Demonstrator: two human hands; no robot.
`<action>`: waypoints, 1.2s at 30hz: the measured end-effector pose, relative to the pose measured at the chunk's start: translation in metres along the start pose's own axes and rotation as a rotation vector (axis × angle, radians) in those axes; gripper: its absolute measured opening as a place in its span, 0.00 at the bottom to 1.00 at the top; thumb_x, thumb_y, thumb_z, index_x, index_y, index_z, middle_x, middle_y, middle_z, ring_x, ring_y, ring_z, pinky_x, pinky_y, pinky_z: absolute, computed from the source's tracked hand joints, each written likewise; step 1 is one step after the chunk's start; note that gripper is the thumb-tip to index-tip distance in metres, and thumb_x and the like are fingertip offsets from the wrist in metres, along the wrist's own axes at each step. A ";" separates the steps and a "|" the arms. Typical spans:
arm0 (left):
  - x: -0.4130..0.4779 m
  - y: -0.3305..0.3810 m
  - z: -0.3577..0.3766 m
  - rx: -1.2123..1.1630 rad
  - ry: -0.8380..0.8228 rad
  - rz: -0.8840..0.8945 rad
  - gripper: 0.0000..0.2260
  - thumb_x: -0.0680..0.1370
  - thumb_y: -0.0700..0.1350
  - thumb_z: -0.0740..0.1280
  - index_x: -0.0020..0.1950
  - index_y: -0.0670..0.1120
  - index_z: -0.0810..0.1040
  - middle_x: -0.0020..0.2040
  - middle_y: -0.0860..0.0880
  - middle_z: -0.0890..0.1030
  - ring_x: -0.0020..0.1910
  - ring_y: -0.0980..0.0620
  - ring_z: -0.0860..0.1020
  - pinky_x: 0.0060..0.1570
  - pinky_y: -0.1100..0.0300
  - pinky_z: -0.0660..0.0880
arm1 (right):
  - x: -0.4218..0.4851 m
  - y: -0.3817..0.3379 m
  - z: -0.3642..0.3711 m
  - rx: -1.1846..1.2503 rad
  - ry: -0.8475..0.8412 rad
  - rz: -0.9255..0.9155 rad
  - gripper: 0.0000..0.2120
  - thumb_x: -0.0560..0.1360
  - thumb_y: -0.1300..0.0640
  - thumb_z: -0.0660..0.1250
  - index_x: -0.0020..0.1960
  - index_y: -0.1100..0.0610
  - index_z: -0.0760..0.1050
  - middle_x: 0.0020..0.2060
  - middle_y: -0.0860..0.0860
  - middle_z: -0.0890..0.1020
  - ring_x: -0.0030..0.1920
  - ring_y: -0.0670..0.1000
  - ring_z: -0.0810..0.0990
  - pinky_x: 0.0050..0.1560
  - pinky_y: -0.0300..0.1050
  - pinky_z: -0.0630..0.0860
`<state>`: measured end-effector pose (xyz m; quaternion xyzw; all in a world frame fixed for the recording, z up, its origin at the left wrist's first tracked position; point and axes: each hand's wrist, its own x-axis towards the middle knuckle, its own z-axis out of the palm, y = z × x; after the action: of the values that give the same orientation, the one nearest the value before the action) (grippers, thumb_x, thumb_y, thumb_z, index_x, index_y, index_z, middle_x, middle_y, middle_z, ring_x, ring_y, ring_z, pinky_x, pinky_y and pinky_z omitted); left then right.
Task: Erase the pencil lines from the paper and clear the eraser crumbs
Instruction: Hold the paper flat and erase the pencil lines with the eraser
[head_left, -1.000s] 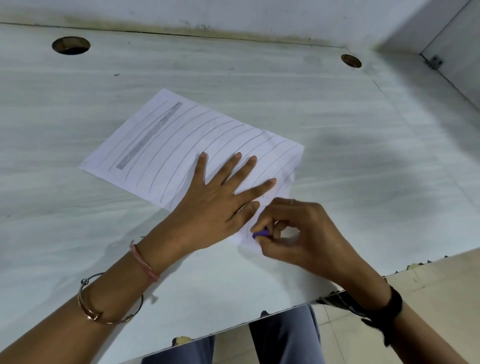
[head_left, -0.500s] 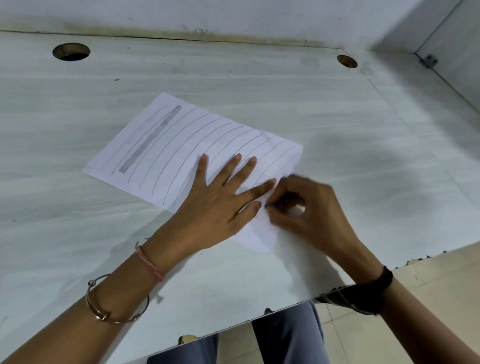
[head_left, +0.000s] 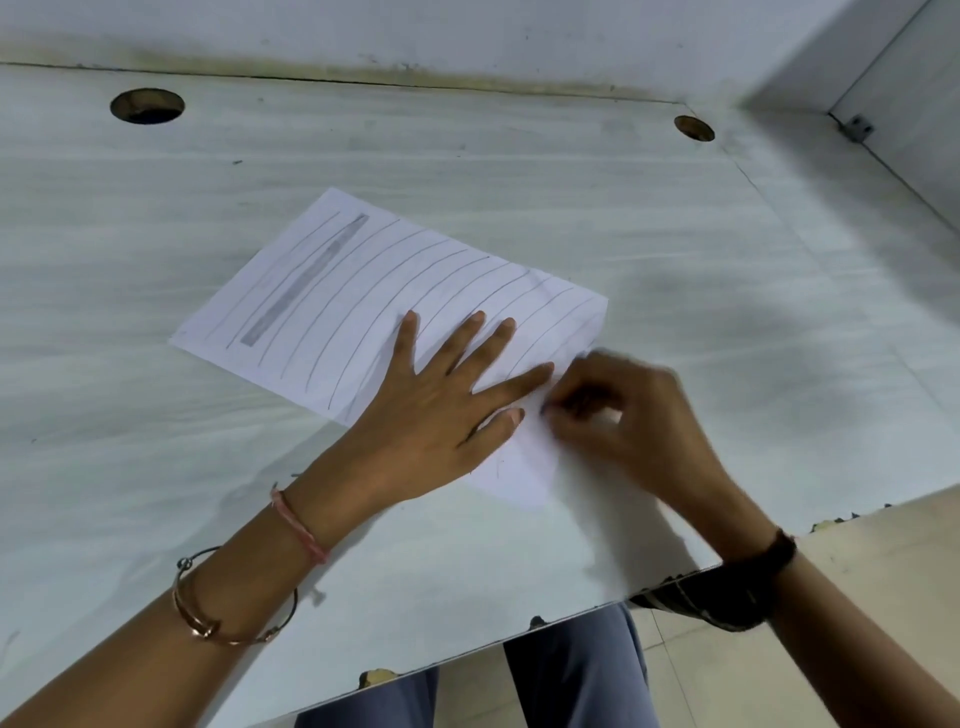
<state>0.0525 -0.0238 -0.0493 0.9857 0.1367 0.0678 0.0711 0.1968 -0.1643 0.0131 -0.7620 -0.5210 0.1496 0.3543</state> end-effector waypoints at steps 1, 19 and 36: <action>0.000 0.001 -0.001 -0.014 0.003 -0.002 0.24 0.81 0.60 0.39 0.78 0.64 0.49 0.81 0.51 0.47 0.79 0.48 0.43 0.71 0.30 0.42 | 0.008 0.005 -0.004 -0.004 0.063 0.032 0.07 0.65 0.66 0.73 0.38 0.55 0.80 0.34 0.48 0.81 0.36 0.48 0.80 0.42 0.52 0.78; -0.001 0.002 -0.003 -0.011 -0.031 -0.010 0.24 0.80 0.61 0.35 0.77 0.66 0.43 0.80 0.51 0.42 0.79 0.49 0.39 0.71 0.32 0.39 | 0.014 0.007 -0.002 0.011 0.104 0.056 0.06 0.65 0.66 0.72 0.37 0.56 0.79 0.34 0.49 0.80 0.36 0.50 0.80 0.42 0.54 0.78; -0.001 0.000 -0.003 -0.011 -0.042 -0.013 0.24 0.78 0.62 0.33 0.75 0.67 0.37 0.80 0.53 0.39 0.78 0.49 0.37 0.71 0.33 0.37 | 0.020 0.010 -0.004 -0.050 0.116 0.062 0.07 0.65 0.65 0.71 0.37 0.55 0.77 0.34 0.50 0.79 0.36 0.50 0.78 0.40 0.51 0.76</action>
<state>0.0510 -0.0235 -0.0468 0.9857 0.1411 0.0471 0.0797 0.2143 -0.1501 0.0113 -0.7938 -0.4793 0.1031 0.3599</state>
